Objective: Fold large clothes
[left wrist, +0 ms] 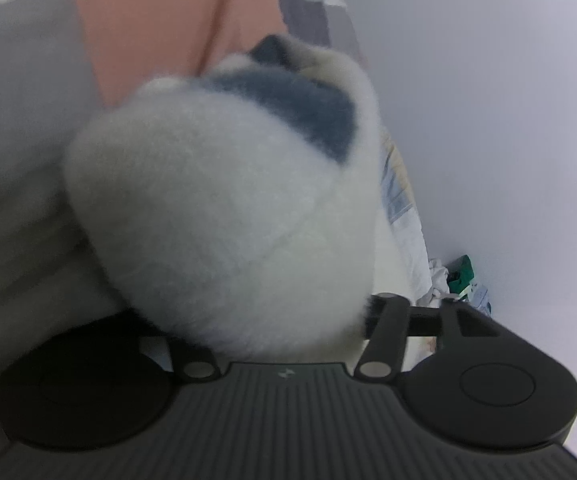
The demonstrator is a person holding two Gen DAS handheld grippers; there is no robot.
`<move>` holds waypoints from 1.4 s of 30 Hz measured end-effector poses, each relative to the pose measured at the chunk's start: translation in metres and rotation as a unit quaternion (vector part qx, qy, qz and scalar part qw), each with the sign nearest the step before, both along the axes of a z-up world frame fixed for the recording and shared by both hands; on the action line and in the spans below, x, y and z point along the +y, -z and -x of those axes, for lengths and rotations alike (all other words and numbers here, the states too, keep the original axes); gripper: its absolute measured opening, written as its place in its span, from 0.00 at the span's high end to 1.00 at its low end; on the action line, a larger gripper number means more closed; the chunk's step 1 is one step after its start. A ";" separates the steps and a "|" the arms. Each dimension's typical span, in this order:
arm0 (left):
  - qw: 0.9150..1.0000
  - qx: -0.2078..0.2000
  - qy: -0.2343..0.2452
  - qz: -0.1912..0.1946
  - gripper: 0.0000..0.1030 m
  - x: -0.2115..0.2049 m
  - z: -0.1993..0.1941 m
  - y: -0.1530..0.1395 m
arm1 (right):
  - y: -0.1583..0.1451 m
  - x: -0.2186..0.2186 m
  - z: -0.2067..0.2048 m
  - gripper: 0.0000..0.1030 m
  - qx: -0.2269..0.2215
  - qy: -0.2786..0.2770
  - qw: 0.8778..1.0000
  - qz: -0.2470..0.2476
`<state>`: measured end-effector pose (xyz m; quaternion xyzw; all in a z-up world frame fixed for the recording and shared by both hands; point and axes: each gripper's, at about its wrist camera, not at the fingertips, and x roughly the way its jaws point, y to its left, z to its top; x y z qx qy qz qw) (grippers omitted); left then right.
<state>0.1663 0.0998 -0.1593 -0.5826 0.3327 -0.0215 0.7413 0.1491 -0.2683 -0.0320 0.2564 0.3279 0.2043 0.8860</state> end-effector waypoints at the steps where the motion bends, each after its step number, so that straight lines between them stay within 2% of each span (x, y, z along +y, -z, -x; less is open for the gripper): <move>1: 1.000 -0.004 0.001 -0.009 0.47 -0.002 0.000 -0.004 | 0.003 0.002 0.002 0.18 0.015 -0.008 1.000 -0.020; 4: 0.999 -0.020 0.005 -0.026 0.52 -0.002 0.003 -0.012 | 0.017 0.013 0.005 0.17 0.057 -0.028 0.996 -0.066; 7: 1.000 -0.027 0.005 -0.015 0.53 -0.001 0.003 -0.013 | 0.032 0.021 0.001 0.17 0.099 -0.050 0.990 -0.090; 8: 0.999 -0.029 0.007 -0.016 0.53 -0.001 0.003 -0.014 | 0.037 0.022 -0.002 0.12 0.111 -0.051 0.988 -0.098; 9: 0.999 -0.032 0.009 -0.017 0.53 0.000 0.005 -0.015 | 0.042 0.022 -0.005 0.02 0.121 -0.048 0.986 -0.108; 14: 0.999 -0.039 0.010 -0.007 0.53 0.007 0.007 -0.021 | 0.069 0.010 -0.023 0.00 0.164 -0.015 0.973 -0.160; 18: 0.999 -0.040 0.007 0.001 0.53 0.008 0.009 -0.020 | 0.083 -0.011 -0.034 0.00 0.169 0.050 0.961 -0.215; 20: 0.999 -0.040 0.006 0.004 0.53 0.009 0.011 -0.019 | 0.086 -0.028 -0.035 0.00 0.166 0.100 0.955 -0.226; 22: 0.999 -0.040 0.006 0.004 0.53 0.009 0.014 -0.016 | 0.091 -0.051 -0.032 0.00 0.165 0.160 0.942 -0.244; 25: 0.999 -0.039 0.002 0.006 0.53 0.009 0.019 -0.015 | 0.092 -0.078 -0.020 0.00 0.151 0.225 0.931 -0.245; 28: 0.999 -0.037 0.000 0.007 0.53 0.008 0.017 -0.014 | 0.097 -0.092 -0.018 0.00 0.150 0.254 0.916 -0.273; 29: 0.999 -0.037 -0.001 0.007 0.53 0.008 0.016 -0.014 | 0.097 -0.093 -0.021 0.00 0.149 0.252 0.915 -0.277; 33: 0.999 -0.036 -0.001 0.009 0.53 0.009 0.015 -0.011 | 0.099 -0.086 -0.040 0.00 0.152 0.235 0.927 -0.250; 35: 0.999 -0.038 -0.002 0.006 0.53 0.009 0.016 -0.011 | 0.099 -0.087 -0.045 0.03 0.149 0.234 0.931 -0.236; 37: 0.999 -0.042 -0.002 -0.001 0.53 0.007 0.020 -0.012 | 0.098 -0.084 -0.044 0.13 0.144 0.231 0.938 -0.214; 39: 0.999 -0.044 -0.002 -0.004 0.53 0.005 0.023 -0.014 | 0.095 -0.085 -0.041 0.27 0.144 0.229 0.940 -0.209; 42: 0.999 -0.043 0.000 -0.006 0.53 0.004 0.028 -0.018 | 0.086 -0.089 -0.037 0.38 0.134 0.217 0.947 -0.196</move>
